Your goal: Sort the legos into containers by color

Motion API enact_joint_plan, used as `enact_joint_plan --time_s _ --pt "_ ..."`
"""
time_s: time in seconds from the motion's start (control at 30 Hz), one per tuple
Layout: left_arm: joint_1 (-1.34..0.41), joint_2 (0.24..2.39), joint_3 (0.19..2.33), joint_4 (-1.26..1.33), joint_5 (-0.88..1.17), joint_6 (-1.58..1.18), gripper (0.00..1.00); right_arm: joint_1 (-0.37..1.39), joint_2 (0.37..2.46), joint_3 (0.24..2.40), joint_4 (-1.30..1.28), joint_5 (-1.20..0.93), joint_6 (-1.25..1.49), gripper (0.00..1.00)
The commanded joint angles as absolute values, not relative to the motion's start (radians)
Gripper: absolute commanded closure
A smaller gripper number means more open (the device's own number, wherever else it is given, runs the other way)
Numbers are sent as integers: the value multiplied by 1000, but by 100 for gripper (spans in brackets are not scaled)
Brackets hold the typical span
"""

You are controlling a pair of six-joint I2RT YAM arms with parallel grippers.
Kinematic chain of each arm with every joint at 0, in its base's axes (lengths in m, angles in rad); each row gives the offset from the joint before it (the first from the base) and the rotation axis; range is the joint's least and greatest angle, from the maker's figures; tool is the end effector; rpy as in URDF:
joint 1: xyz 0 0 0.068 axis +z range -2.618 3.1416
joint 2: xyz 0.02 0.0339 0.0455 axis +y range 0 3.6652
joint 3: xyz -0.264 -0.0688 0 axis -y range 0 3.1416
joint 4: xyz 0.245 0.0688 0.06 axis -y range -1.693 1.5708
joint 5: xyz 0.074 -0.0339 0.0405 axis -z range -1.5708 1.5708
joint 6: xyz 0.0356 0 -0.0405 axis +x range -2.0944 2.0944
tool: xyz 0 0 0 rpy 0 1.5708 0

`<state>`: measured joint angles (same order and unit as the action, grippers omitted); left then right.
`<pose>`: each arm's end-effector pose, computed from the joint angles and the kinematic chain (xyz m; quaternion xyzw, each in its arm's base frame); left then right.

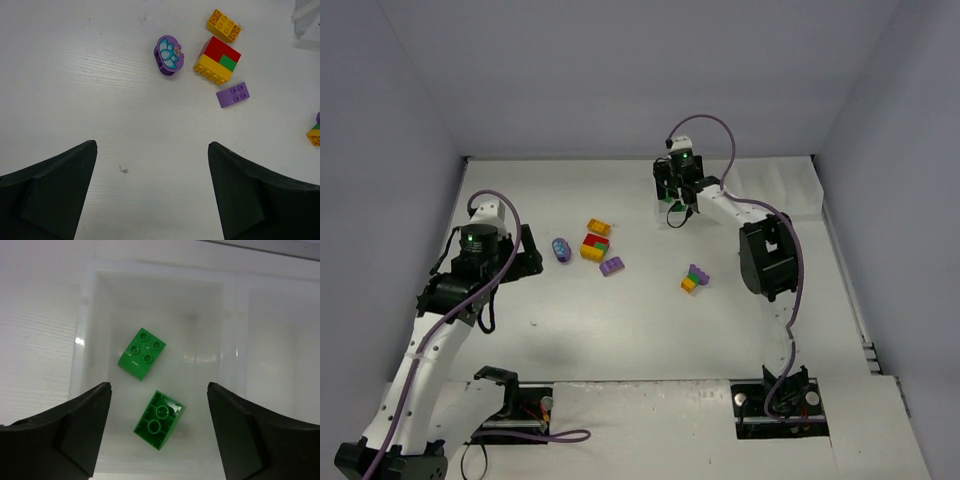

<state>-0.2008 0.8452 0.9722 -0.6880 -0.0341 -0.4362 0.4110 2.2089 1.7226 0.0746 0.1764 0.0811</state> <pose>0.1698 -0.0333 0.3432 -0.1110 0.8681 -0.1373 0.4640 0.4809 0.2028 0.2205 -0.0893 0.8301 0.0614 0.5470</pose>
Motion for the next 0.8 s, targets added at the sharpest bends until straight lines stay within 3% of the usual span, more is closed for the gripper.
enact_joint_plan --time_s 0.0,0.2,0.37,0.77 --pt "-202 839 977 -670 -44 -453 14 410 2086 1760 114 135 55 24" --pt "-202 838 977 -663 -44 -449 14 485 1905 1611 114 26 14 19" --pt "-202 841 977 -655 -41 -449 14 601 1793 1433 114 9 21 7" --pt "-202 842 988 -657 -40 -445 14 818 1891 1308 117 -11 187 3"
